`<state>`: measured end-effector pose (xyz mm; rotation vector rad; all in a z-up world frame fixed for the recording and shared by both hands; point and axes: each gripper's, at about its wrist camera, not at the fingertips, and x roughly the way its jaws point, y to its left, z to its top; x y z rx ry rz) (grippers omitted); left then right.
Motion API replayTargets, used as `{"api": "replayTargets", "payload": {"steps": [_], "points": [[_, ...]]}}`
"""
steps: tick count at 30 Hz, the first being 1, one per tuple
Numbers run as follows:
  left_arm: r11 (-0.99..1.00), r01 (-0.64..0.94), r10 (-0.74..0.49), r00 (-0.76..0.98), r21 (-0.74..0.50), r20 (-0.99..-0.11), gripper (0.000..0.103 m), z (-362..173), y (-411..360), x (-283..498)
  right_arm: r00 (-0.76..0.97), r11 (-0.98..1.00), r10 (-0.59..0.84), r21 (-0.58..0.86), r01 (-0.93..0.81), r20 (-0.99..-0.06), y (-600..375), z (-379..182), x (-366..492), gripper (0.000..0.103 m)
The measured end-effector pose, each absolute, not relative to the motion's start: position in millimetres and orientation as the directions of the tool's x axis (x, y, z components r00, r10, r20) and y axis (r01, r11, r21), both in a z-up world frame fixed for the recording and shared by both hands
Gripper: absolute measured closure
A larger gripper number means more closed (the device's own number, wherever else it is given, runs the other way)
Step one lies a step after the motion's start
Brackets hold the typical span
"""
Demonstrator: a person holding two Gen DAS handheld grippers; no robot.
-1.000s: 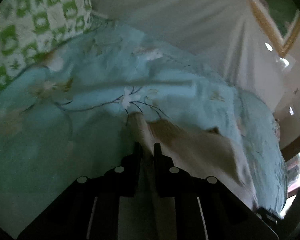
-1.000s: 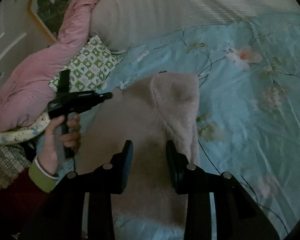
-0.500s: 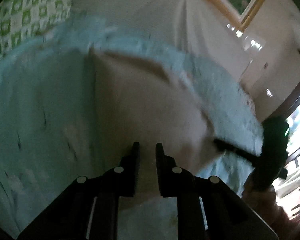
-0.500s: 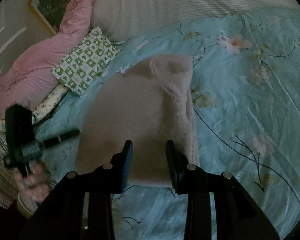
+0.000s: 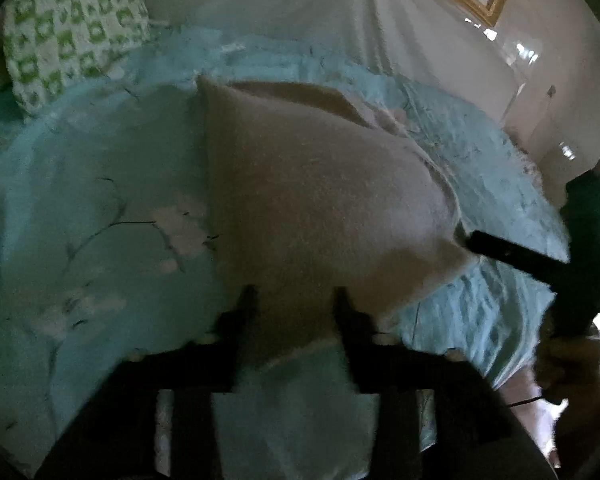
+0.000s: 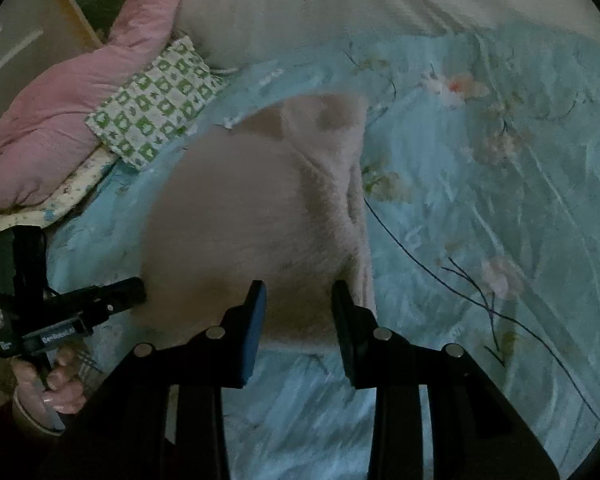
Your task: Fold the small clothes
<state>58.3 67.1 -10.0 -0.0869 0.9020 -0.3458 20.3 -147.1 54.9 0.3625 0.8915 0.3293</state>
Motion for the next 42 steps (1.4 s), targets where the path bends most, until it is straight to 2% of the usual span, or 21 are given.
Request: {"api": "replayTargets", "payload": {"steps": [1,2,4,8,9,10,12,16,17,24,29,35,42], "points": [[0.955,0.237,-0.286,0.597,-0.176,-0.750,0.036,-7,67,50,0.590,0.890,0.424,0.436,-0.131,-0.687,-146,58,15,0.063],[0.960,0.231,-0.269,0.611,-0.158,-0.744,0.036,-5,70,46,0.596,0.892,0.420,0.432,-0.134,-0.684,-145,62,9,0.055],[0.964,0.226,-0.253,0.623,-0.140,-0.740,0.036,-2,71,34,0.609,0.898,0.413,0.416,-0.146,-0.677,-142,67,-3,0.049],[0.973,0.197,-0.221,0.622,-0.123,-0.751,0.031,-4,77,20,0.622,0.912,0.388,0.382,-0.152,-0.680,-134,71,-21,0.049],[0.975,0.188,-0.209,0.626,-0.115,-0.752,0.029,-4,77,17,0.623,0.911,0.390,0.380,-0.157,-0.678,-133,72,-26,0.049],[0.978,0.179,-0.199,0.628,-0.109,-0.753,0.023,-5,78,13,0.624,0.913,0.389,0.375,-0.162,-0.677,-132,73,-30,0.049],[0.981,0.168,-0.182,0.635,-0.096,-0.751,0.021,-7,79,2,0.630,0.921,0.375,0.350,-0.170,-0.680,-128,74,-38,0.047],[0.984,0.173,-0.146,0.648,-0.041,-0.747,0.021,-10,73,-14,0.648,0.937,0.344,0.293,-0.189,-0.679,-118,76,-52,0.021],[0.984,0.174,-0.138,0.650,-0.031,-0.747,0.020,-10,73,-15,0.649,0.938,0.341,0.286,-0.193,-0.680,-117,75,-54,0.018],[0.977,0.211,-0.126,0.639,0.016,-0.759,0.019,-12,65,-21,0.623,0.940,0.340,0.266,-0.213,-0.704,-106,69,-56,0.017],[0.978,0.204,-0.108,0.641,0.033,-0.759,0.017,-10,63,-16,0.628,0.942,0.337,0.259,-0.215,-0.701,-101,72,-54,0.006],[0.982,0.183,-0.078,0.654,0.057,-0.753,0.011,-6,62,-5,0.632,0.948,0.319,0.248,-0.202,-0.706,-101,74,-44,0.005],[0.983,0.164,-0.051,0.677,0.083,-0.735,0.011,3,60,13,0.631,0.948,0.319,0.246,-0.204,-0.707,-99,74,-26,0.005]]}}
